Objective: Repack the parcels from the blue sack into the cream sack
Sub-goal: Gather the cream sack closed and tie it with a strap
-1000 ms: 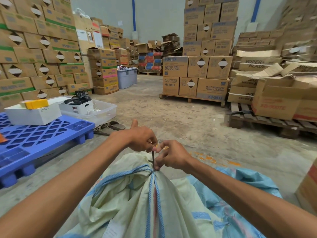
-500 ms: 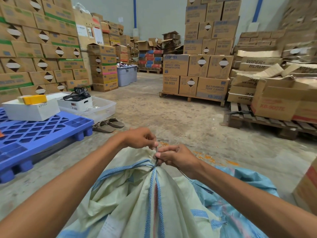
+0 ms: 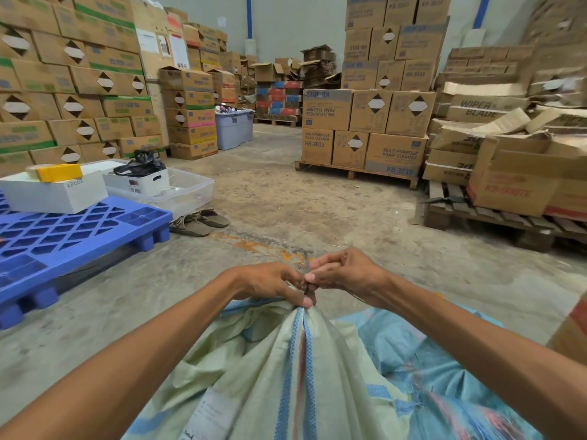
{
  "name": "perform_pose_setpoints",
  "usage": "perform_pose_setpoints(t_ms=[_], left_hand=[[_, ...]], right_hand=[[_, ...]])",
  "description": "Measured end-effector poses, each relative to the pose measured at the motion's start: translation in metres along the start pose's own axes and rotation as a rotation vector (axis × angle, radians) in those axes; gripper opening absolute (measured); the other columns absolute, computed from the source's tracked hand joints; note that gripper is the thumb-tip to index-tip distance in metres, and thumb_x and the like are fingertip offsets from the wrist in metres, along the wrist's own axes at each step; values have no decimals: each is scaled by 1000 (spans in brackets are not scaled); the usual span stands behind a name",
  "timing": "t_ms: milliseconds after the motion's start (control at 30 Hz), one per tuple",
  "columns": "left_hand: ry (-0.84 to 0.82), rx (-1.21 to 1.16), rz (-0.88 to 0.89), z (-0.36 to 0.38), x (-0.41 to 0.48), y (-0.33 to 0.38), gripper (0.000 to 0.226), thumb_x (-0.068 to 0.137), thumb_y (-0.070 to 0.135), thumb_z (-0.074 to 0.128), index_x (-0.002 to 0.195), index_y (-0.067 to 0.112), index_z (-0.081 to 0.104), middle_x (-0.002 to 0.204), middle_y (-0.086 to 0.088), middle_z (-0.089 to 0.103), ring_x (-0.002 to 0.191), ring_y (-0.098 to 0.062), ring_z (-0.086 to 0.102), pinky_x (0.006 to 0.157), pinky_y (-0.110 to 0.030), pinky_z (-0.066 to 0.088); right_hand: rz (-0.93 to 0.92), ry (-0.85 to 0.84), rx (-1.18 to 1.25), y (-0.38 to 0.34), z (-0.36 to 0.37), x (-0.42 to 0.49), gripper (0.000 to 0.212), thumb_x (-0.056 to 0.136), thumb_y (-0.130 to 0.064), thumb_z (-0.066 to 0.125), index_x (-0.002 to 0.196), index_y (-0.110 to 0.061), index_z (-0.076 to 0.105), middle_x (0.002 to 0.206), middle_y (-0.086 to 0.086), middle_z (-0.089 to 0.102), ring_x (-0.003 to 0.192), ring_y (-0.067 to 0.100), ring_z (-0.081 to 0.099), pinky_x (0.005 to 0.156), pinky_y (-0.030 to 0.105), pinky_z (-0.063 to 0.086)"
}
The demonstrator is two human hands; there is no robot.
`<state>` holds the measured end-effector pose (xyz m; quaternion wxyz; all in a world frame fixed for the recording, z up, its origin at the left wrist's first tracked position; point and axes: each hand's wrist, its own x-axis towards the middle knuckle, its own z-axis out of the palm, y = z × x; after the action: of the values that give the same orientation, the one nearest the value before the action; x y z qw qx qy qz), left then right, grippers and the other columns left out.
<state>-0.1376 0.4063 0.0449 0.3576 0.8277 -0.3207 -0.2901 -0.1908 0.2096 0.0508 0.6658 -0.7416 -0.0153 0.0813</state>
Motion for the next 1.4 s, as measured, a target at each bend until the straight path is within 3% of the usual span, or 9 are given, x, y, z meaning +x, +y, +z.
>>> perform_pose_setpoints(t_ms=[167,400,533,633,800,933,1200,1333,1400], left_hand=[[3,18,7,-4,8,-3,30,79,34,80,104,17,77,110,5,74,113,-12,63,111,-37,41],[1,-5,28,-5,10,-5,32,77,30,83,99,8,77,110,-4,74,112,-21,65,108,-39,45],[-1,-37,3,-5,9,-4,21,78,18,83,93,4,76,104,-6,75,101,-12,69,98,-27,48],[-7,-37,-13,-4,6,-1,19,77,19,83,94,10,78,102,-9,75,97,-12,68,101,-30,47],[2,-92,-48,3,-1,7,17,94,17,60,91,15,77,93,9,75,85,8,64,98,-35,45],[18,-194,-97,5,-1,5,27,98,16,55,76,16,70,77,6,75,69,7,61,93,-35,41],[119,-256,-114,3,10,-9,17,89,5,59,83,6,75,87,-3,73,90,-14,62,99,-36,43],[188,-151,-116,2,14,-4,15,87,3,64,83,8,78,90,-4,76,93,-13,64,100,-33,44],[289,106,-144,-2,16,5,16,88,11,65,79,16,77,86,1,74,86,-10,59,99,-42,35]], right_hand=[[-71,-44,-215,-5,-8,0,30,71,2,85,96,8,70,82,22,74,71,19,73,66,24,56],[-240,-64,-497,-12,-7,-3,23,73,1,85,92,3,72,78,16,76,81,26,76,83,38,61],[-380,-69,-713,-10,-5,-4,19,74,3,82,89,-2,72,74,5,77,72,11,76,76,36,62],[-563,-81,-931,-7,-3,-7,17,73,2,77,86,-6,71,73,-1,76,67,4,72,68,29,61],[-898,-37,-1281,10,0,-8,9,80,-4,57,83,-10,62,69,5,62,58,23,58,53,42,51],[-1093,6,-1377,17,2,-13,11,84,0,61,80,-8,56,63,4,54,58,20,45,45,38,42],[-1142,11,-1383,19,3,-13,31,84,11,63,93,-14,46,68,4,54,65,20,43,49,40,45],[-1155,84,-1382,18,8,-14,44,80,8,68,109,-19,46,68,1,58,70,23,50,58,35,44],[-1141,165,-1386,18,13,-17,41,72,6,70,102,-18,55,67,-3,58,75,22,52,70,33,40]])
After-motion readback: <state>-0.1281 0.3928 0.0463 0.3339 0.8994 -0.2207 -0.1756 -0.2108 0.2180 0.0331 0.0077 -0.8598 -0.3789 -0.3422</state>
